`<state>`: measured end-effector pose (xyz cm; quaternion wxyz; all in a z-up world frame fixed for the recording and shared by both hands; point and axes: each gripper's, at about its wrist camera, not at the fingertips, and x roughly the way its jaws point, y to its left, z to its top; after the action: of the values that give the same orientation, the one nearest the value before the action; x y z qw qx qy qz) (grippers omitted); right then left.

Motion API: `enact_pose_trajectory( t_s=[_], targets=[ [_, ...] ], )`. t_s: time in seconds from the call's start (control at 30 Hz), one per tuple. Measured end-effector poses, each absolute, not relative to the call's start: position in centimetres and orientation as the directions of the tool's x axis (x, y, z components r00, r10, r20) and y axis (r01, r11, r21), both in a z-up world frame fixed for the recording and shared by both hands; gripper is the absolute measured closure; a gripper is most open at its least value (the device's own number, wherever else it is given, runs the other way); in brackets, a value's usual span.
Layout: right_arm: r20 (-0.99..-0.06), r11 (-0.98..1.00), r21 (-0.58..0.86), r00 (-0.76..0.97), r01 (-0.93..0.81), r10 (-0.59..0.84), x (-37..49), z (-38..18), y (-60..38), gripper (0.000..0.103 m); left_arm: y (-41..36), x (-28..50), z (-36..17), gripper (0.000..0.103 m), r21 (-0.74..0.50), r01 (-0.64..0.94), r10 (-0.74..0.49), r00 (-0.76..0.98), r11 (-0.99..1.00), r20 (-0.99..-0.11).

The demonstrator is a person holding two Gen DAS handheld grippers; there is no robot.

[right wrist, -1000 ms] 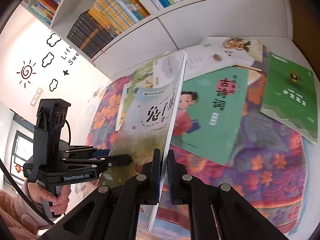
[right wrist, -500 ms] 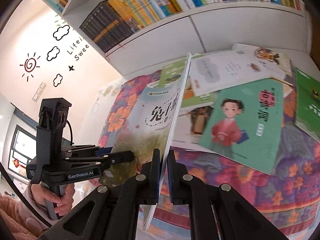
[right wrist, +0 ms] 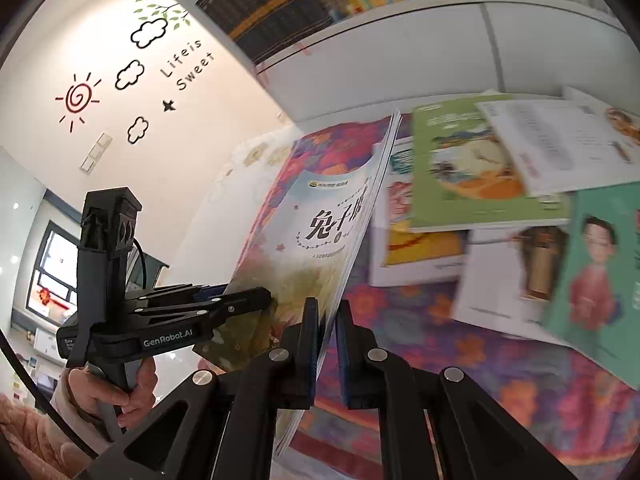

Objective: Organize books

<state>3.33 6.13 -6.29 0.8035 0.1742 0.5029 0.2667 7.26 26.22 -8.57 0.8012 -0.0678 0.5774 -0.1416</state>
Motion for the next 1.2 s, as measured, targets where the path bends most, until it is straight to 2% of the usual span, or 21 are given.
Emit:
enact_pose_trajectory(
  t_s=[0.37,0.67,0.77,0.93,1.2],
  targets=[
    [-0.706,0.751,0.582,0.265,-0.313,0.657,6.0,-10.1,14.4,0.094,34.7,8.0,-11.8,0.079,-0.247,-0.004,-0.231,0.332,0.969,-0.914],
    [-0.679,0.708,0.649,0.208,-0.278,0.704,6.7,-13.2,18.1,0.094,39.0,7.4,-13.8,0.079,-0.261,-0.080,-0.219,0.345,0.962,-0.913],
    [-0.691,0.714,0.652,0.186,-0.255,0.698,6.5,-14.6,18.3,0.094,40.0,7.2,-15.0,0.078,-0.291,-0.116,-0.239,0.330,0.950,-0.913],
    [-0.693,0.720,0.669,0.197,-0.183,0.694,7.0,-16.8,17.9,0.094,40.6,7.1,-16.0,0.078,-0.256,-0.152,-0.198,0.317,0.955,-0.927],
    [-0.703,0.725,0.673,0.178,-0.147,0.689,7.3,-18.4,18.0,0.094,41.1,7.2,-16.4,0.077,-0.278,-0.177,-0.211,0.321,0.944,-0.923]
  ],
)
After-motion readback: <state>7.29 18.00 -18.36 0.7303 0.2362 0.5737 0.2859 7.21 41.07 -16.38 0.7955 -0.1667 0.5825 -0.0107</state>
